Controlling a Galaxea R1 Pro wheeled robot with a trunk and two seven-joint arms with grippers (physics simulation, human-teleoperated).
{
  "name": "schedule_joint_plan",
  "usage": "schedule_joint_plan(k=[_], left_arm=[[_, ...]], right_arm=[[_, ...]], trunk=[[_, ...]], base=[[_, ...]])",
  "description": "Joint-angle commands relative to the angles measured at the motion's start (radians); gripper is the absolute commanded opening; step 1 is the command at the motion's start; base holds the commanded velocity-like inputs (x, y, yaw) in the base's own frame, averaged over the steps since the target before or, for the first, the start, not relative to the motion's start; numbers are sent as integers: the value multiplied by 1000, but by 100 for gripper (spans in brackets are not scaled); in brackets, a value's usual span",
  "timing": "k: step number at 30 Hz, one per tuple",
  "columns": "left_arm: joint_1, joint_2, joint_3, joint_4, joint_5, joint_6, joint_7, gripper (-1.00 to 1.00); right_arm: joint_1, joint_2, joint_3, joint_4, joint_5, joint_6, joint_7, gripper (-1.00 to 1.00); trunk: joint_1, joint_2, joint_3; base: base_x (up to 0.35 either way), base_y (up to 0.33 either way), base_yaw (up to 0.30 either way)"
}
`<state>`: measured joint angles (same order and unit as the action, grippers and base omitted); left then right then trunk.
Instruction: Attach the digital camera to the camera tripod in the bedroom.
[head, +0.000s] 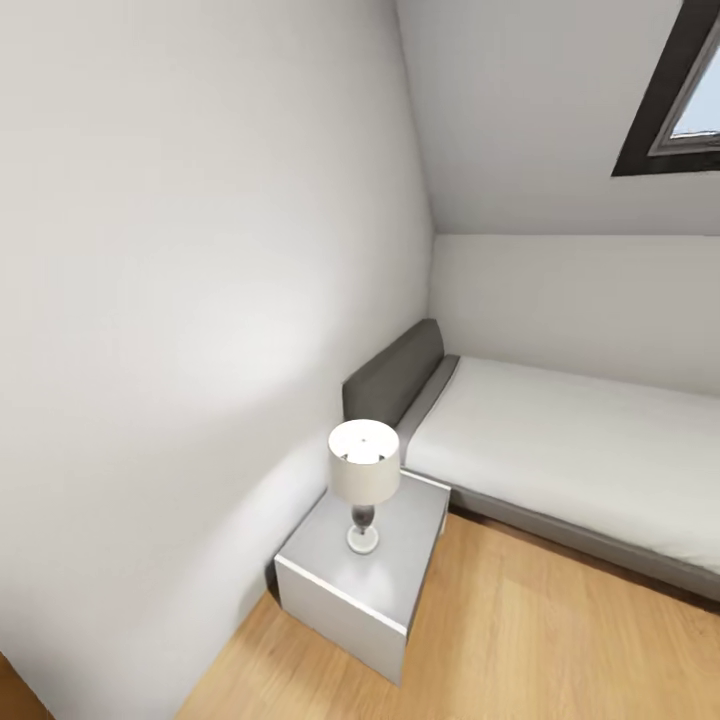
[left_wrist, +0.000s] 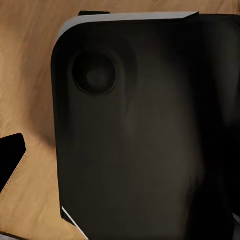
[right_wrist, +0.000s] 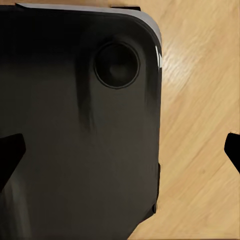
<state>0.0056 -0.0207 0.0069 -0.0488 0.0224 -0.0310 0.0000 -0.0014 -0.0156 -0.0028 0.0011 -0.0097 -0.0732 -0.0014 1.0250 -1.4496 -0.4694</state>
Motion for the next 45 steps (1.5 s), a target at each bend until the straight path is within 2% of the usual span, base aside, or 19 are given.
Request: schedule_joint_plan(k=[1,7,8,15,45], left_arm=[[1,0,0,-1,2,-2,0,100],[1,8,-9,-4,-3,-3,0,100],[0,25,-12,-6,-6,-3,2,100],[1,47,-14,-6,-6,-3,3,100],[1,47,-15,-6,-4,-3,3,100]], right_arm=[[0,0,0,0,-1,-3,0,100],[0,0,1,0,-1,-3,0,100],[0,0,2,0,-1,-3,0,100],[0,0,5,0,1,-6,0,100],[0,-1,2,0,-2,-34,11,100]], trunk=[[0,0,-1],[0,0,-1],[0,0,-1],[0,0,-1],[0,0,-1]], base=[[0,0,-288],[0,0,-288],[0,0,-288],[0,0,-288],[0,0,-293]])
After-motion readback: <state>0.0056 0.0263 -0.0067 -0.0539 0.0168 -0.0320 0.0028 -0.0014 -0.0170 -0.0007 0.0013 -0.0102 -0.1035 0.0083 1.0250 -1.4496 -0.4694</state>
